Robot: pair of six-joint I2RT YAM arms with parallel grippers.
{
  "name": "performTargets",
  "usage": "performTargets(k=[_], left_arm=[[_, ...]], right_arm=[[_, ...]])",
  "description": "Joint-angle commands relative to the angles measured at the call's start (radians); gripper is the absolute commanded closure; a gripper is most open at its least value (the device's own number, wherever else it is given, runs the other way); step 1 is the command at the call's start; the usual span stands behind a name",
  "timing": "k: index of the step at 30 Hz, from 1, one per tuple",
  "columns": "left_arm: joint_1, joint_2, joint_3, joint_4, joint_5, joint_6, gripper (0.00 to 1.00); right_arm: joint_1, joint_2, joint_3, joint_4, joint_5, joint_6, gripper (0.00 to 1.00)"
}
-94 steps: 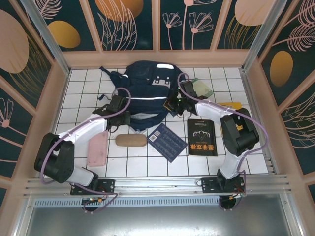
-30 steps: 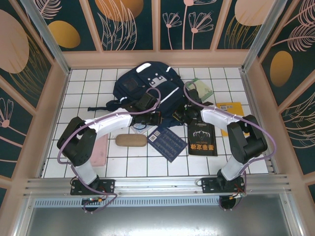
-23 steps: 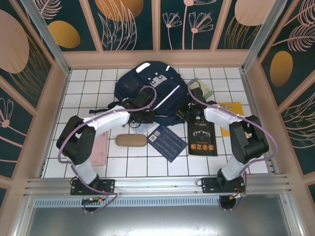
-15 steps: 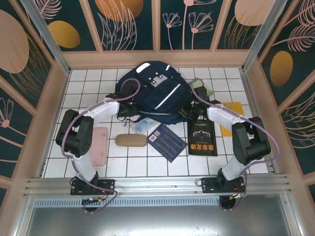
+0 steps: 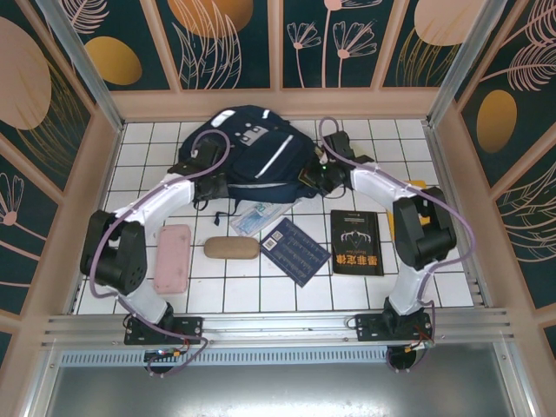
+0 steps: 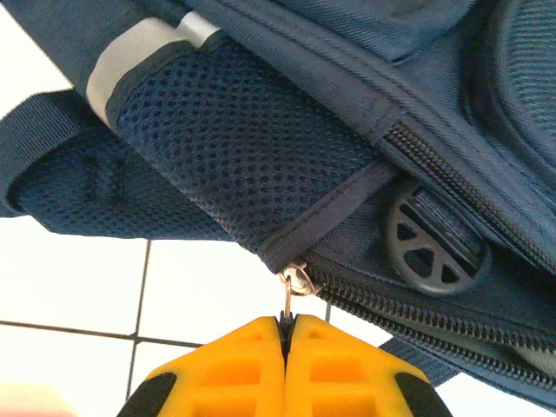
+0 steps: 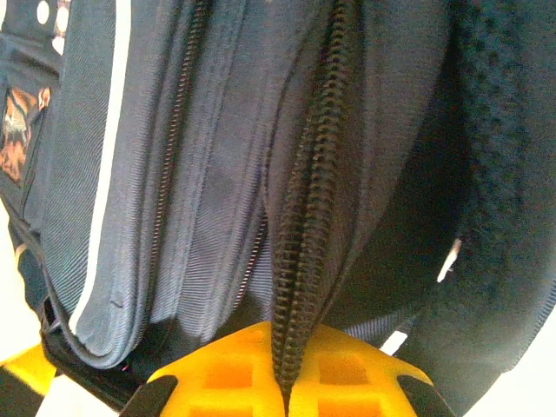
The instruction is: Pack books, pencil case, and school supplies into a backpack
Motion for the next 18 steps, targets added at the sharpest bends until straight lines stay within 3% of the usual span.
performTargets(k=[1,10,12,14,18], left_arm=[[0.023,-0.065,-0.049,-0.109,-0.118,-0.049,1.0],[0.023,-0.065,-0.095,-0.045,0.008,-0.046,0.97],[0.024,-0.062,-0.082,-0.03,0.034,-0.037,0.91],[0.023,-0.056,-0.066,-0.017,0.061,-0.023,0.71],[0.022,-0.048,-0.039,0.005,0.123,-0.012,0.61]], right_arm=[[0.002,0.075,0.128,0.028,0.018,-0.082,1.0],[0.009,0.246,0.284,0.023,-0.036,-0.147,1.0],[0.008,0.248,0.287,0.023,-0.034,-0.168,0.9],[0.003,0.24,0.283,0.023,-0.031,-0.185,0.75],[-0.011,0.195,0.257,0.016,-0.007,-0.208,0.47]])
